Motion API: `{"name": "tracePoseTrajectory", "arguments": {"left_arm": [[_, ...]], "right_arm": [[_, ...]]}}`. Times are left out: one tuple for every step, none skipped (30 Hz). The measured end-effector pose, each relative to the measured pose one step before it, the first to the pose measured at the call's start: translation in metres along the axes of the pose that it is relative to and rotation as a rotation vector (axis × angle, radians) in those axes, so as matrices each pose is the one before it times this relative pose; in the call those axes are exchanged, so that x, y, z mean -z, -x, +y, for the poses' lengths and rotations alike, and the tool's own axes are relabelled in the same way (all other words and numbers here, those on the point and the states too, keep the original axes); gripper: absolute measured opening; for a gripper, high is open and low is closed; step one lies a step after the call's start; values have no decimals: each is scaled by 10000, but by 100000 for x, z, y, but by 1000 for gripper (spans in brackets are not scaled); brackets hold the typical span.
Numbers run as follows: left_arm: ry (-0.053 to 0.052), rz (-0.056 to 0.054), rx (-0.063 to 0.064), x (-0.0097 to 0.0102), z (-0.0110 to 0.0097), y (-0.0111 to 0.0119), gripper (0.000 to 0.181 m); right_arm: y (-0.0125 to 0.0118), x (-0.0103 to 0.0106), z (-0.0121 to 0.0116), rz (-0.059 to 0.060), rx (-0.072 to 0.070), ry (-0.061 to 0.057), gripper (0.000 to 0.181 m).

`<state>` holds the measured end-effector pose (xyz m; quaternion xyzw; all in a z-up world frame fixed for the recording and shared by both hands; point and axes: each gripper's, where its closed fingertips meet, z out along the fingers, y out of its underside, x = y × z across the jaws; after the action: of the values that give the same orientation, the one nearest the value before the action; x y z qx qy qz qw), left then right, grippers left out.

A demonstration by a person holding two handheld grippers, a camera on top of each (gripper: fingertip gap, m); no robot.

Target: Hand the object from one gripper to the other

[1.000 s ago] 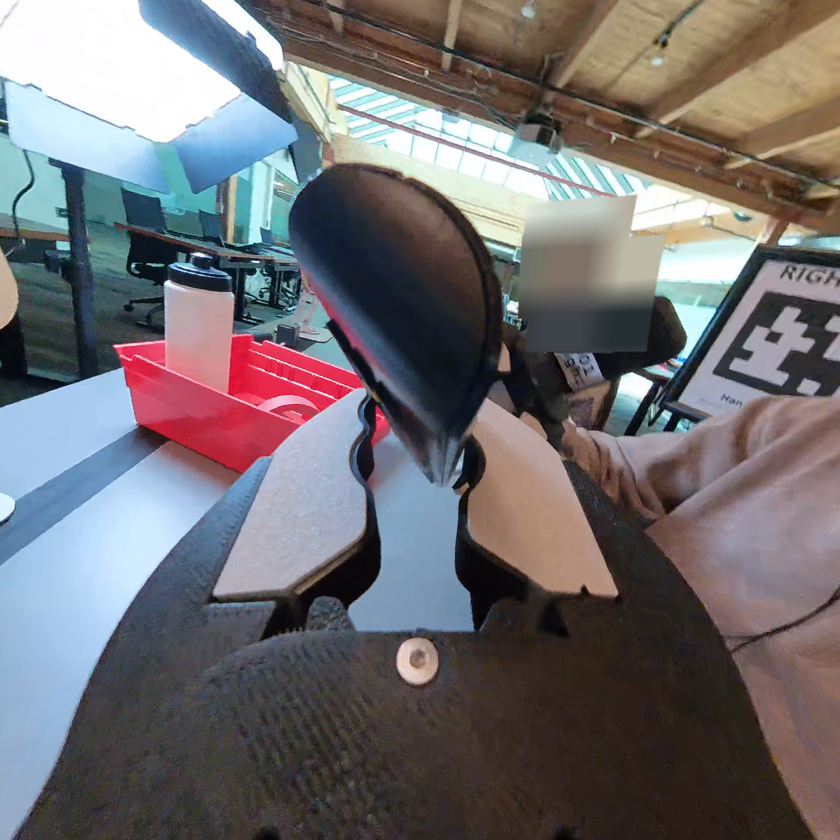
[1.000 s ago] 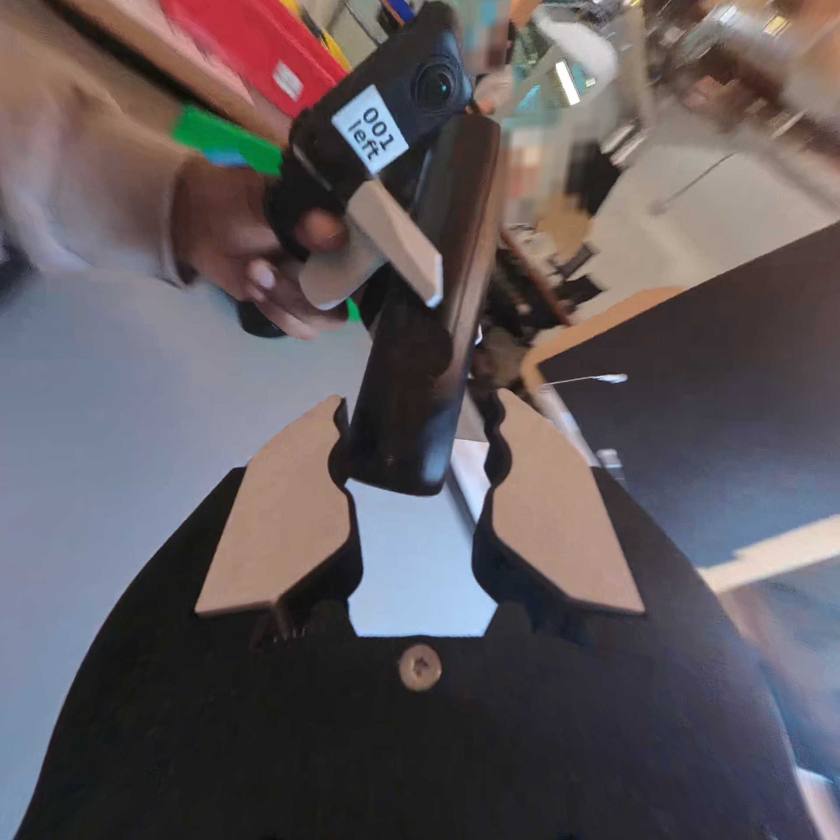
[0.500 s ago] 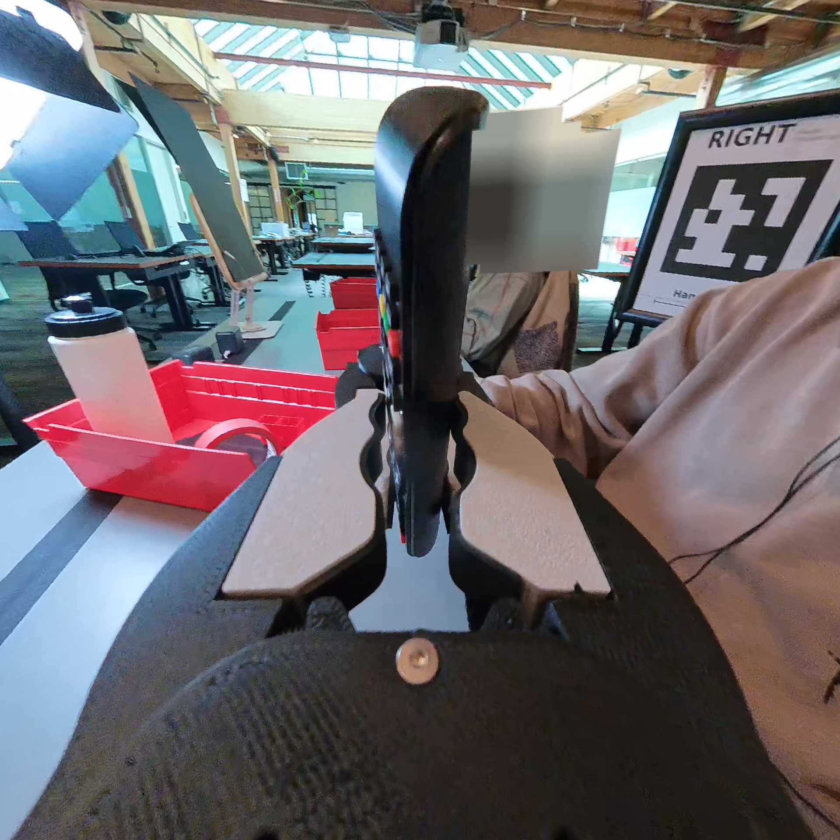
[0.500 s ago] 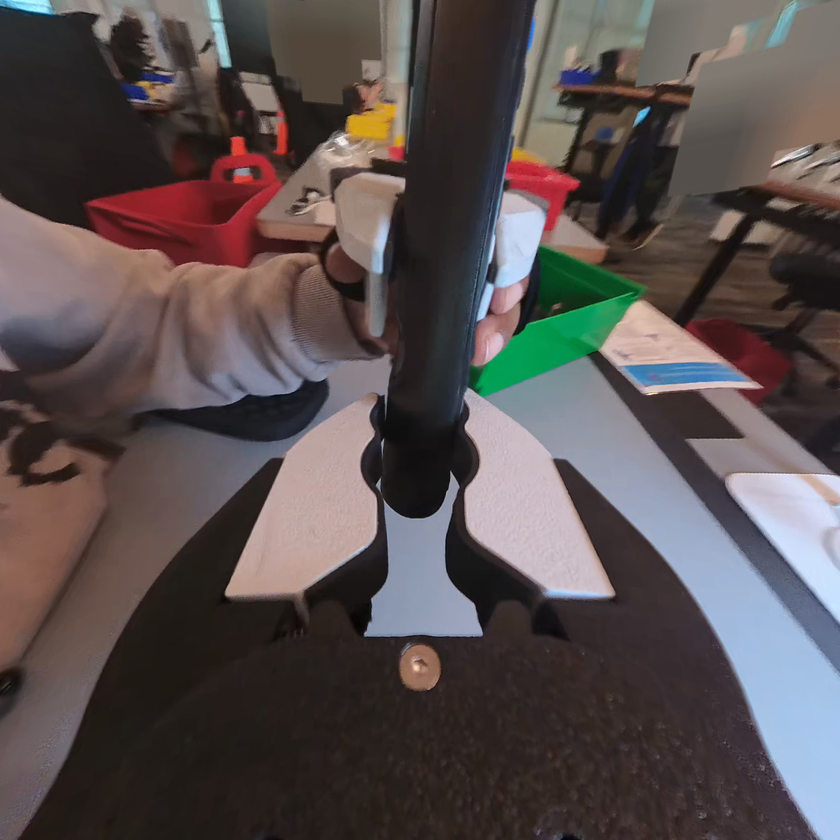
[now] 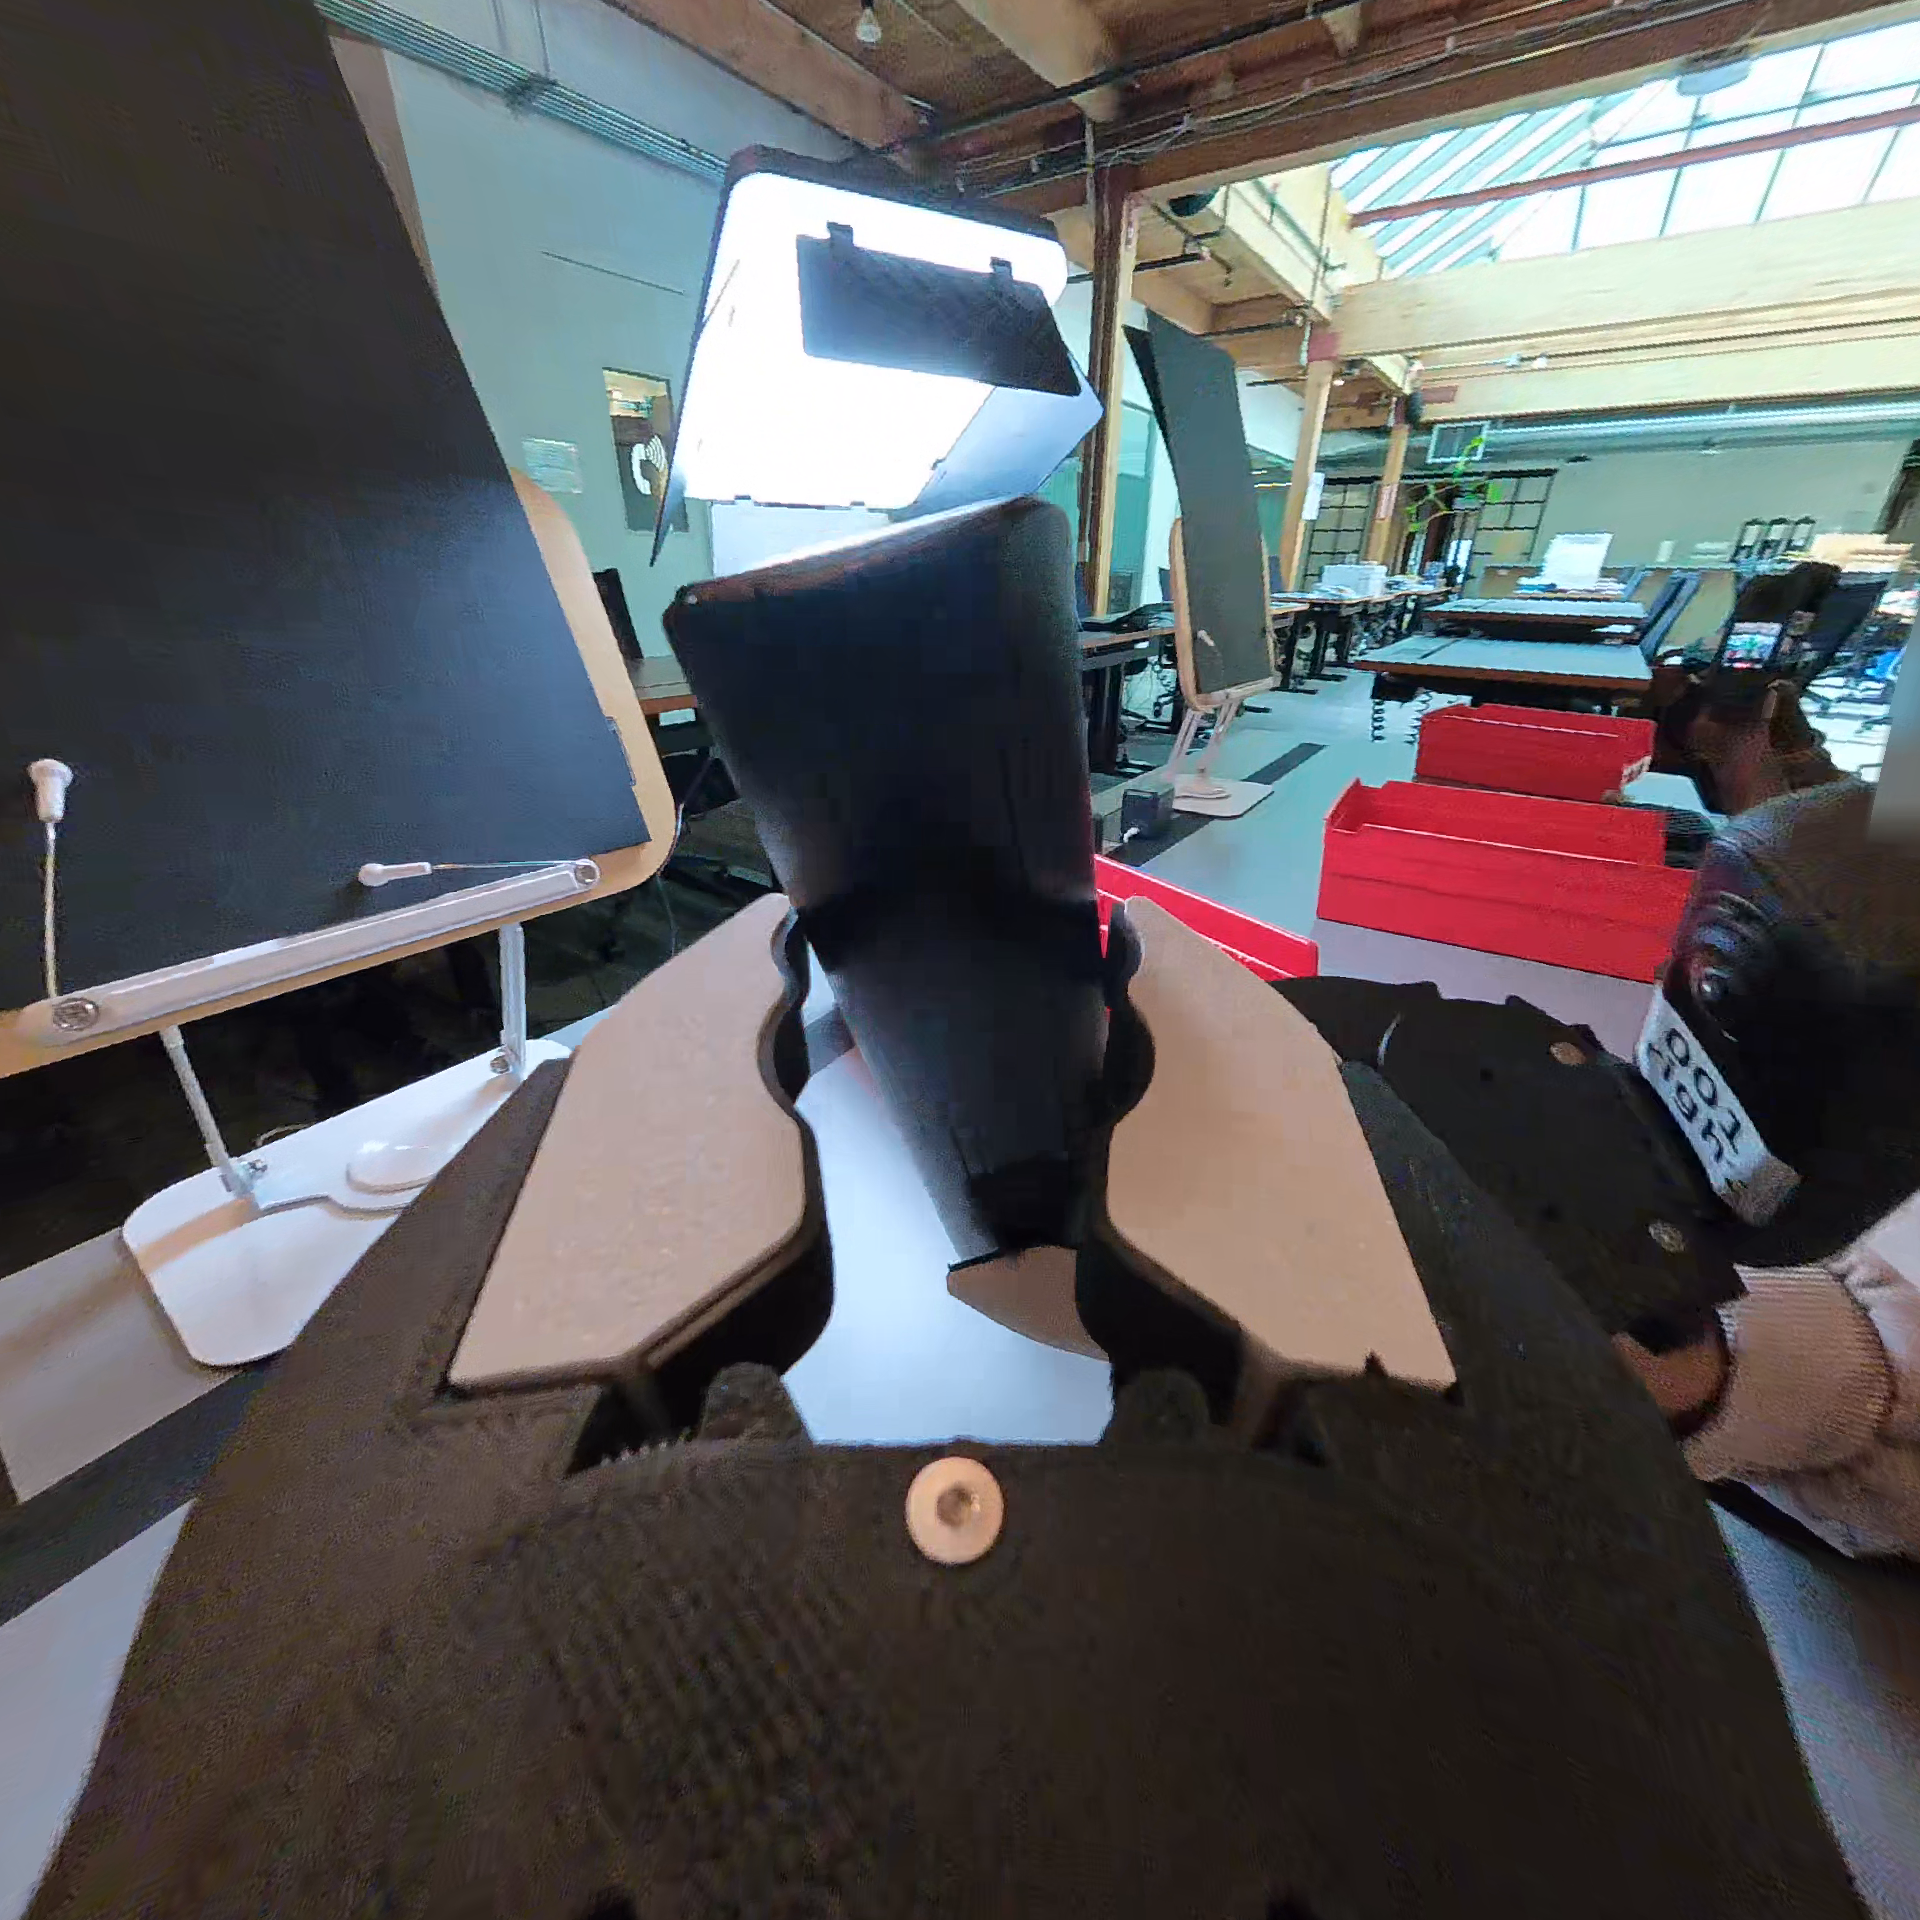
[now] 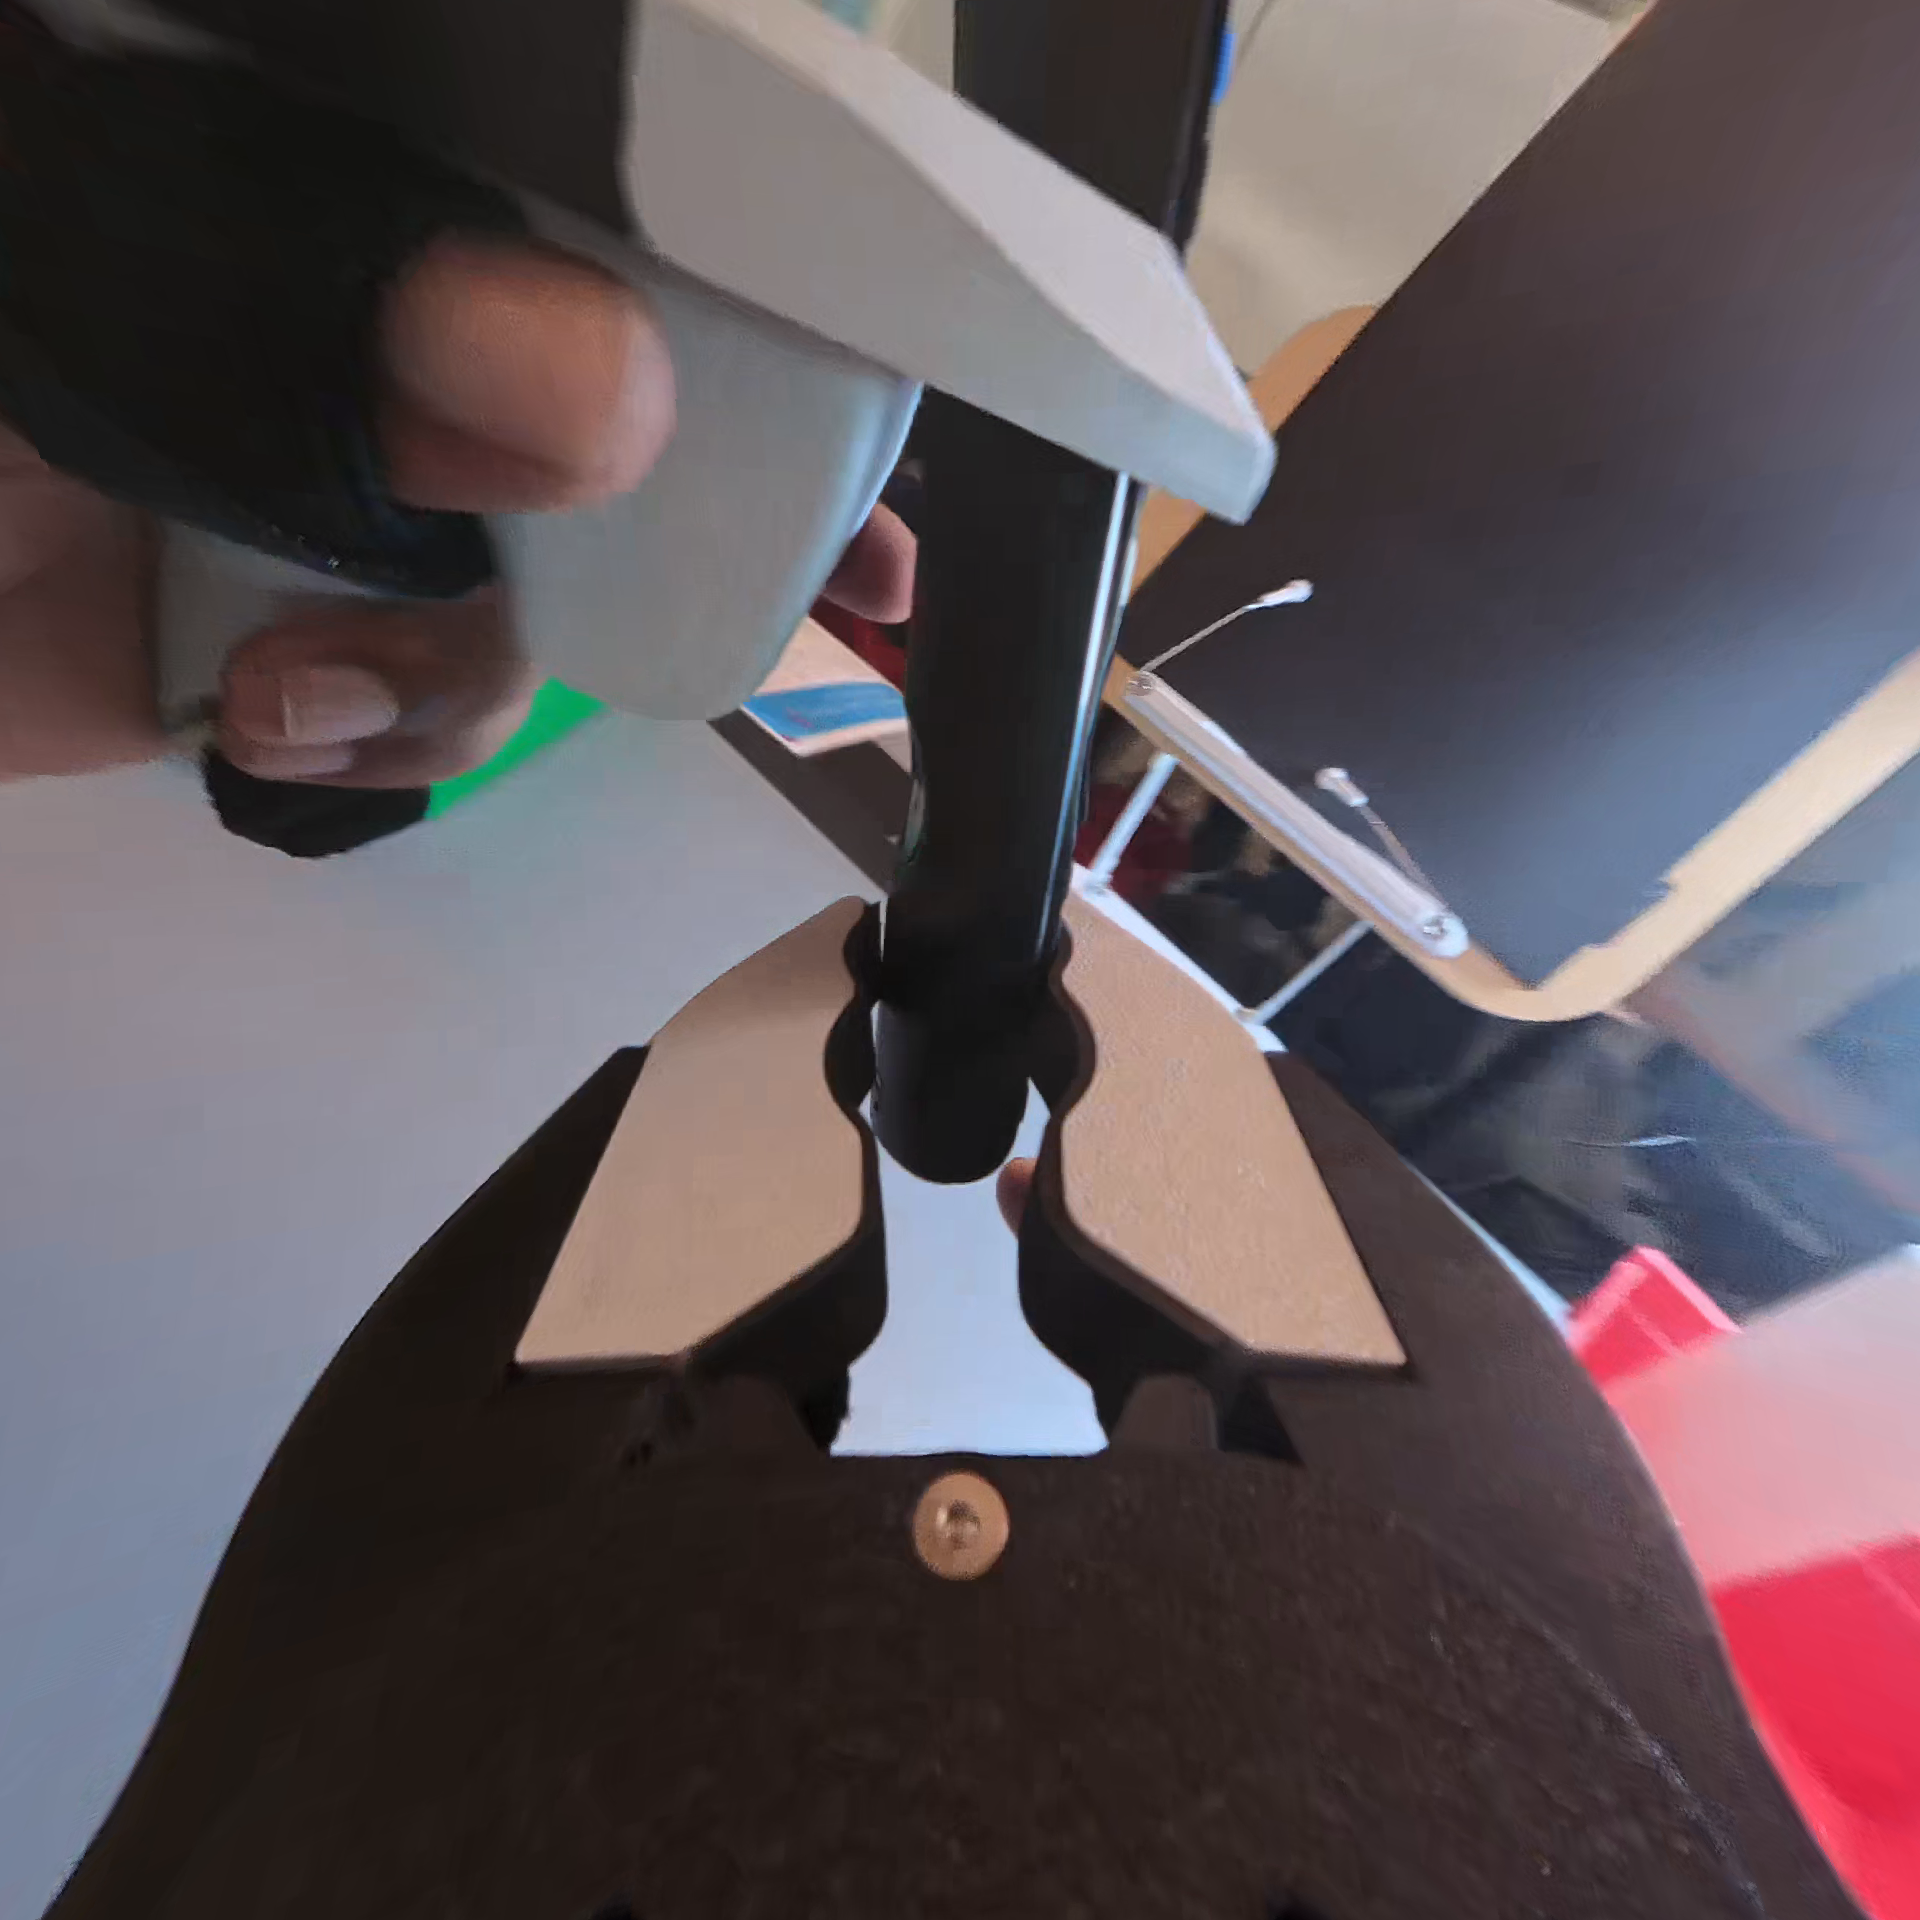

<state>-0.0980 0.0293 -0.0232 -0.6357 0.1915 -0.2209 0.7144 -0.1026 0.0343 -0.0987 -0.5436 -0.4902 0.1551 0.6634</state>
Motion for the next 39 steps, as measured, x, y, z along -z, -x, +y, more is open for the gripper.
{"name": "tracePoseTrajectory", "arguments": {"left_arm": [[12,26,23,1,116,11,56],[41,169,96,20,31,-52,55],[67,246,47,11,-25,-65,55],[9,331,-70,56,-137,-152,54],[22,312,-207,55,-64,-154,54],[92,184,-318,62,50,-37,54],[84,99,-427,82,65,11,53],[71,-11,-520,134,43,47,53],[77,20,-506,156,38,-43,53],[-30,234,-483,171,-109,-340,53],[-61,275,-395,176,-150,-425,52],[82,334,-272,89,1,-456,52],[110,815,-182,48,85,-1072,52],[128,1152,65,20,160,-1511,52],[50,1043,174,-45,151,-1414,52],[6,1087,159,-110,227,-1576,53],[133,1137,299,-292,400,-1634,53],[69,890,300,-486,343,-1316,53],[-18,771,252,-635,238,-1113,53],[4,829,318,-699,269,-1138,53],[80,893,384,-741,353,-1160,53],[119,789,340,-758,372,-1022,53],[152,702,270,-770,454,-869,53],[217,767,300,-699,524,-934,53],[208,834,344,-602,491,-998,53],[136,777,296,-465,420,-946,53],[45,621,265,-319,308,-679,53],[10,488,272,-224,200,-446,53],[1,388,242,-160,172,-269,53],[10,274,162,-99,165,-112,53],[-10,171,68,-70,159,-67,53],[20,146,43,-92,207,-40,53],[70,127,156,-103,247,-8,52],[43,99,181,-123,167,113,53],[-9,154,176,-139,25,60,52],[57,209,185,-213,146,-28,52],[198,147,185,-317,363,28,52],[238,42,87,-338,415,169,52],[128,51,77,-273,235,134,52]], "right_arm": [[-115,5,83,346,350,98,27],[-199,27,34,227,244,29,27],[-163,29,-86,118,340,-70,27],[-44,42,-185,22,403,-160,28],[209,-19,-4,-162,438,5,29],[567,-65,-27,-464,347,21,32],[574,64,-284,-569,110,-204,36],[401,166,-346,-612,-149,-239,40],[819,267,-361,-1055,-217,-250,43],[490,347,-240,-901,-373,-143,47],[249,548,-353,-781,-409,-198,51],[559,789,-668,-981,-373,-428,55],[411,921,-864,-770,-377,-502,59],[188,990,-933,-502,-226,-453,59],[200,969,-1057,-416,-163,-471,59],[139,881,-1145,-285,-206,-478,60],[305,738,-1096,-320,-192,-415,60],[612,541,-961,-442,-181,-373,60],[806,306,-732,-505,-183,-307,60],[1030,55,-399,-613,-170,-166,61],[980,-178,-81,-574,-173,-31,62],[885,-343,240,-528,-135,105,62],[847,-429,425,-515,-57,165,59],[973,-414,445,-606,-20,119,54],[1044,-377,421,-669,-75,97,48],[570,-242,527,-405,-68,223,42],[396,-48,356,-284,-54,150,38],[32,-29,-44,-34,-50,-57,35],[-225,-30,-244,174,96,-107,34],[213,-50,-162,-52,116,-3,32],[369,-104,30,-118,47,137,33],[417,-87,267,-166,36,272,33],[535,-143,488,-252,-7,371,33],[535,-246,603,-279,-8,411,33],[330,-378,514,-171,-39,346,38],[373,-417,482,-224,-35,326,39],[410,-373,360,-218,1,278,39],[174,-291,380,-49,115,319,31],[185,-251,244,-17,238,264,26]]}}
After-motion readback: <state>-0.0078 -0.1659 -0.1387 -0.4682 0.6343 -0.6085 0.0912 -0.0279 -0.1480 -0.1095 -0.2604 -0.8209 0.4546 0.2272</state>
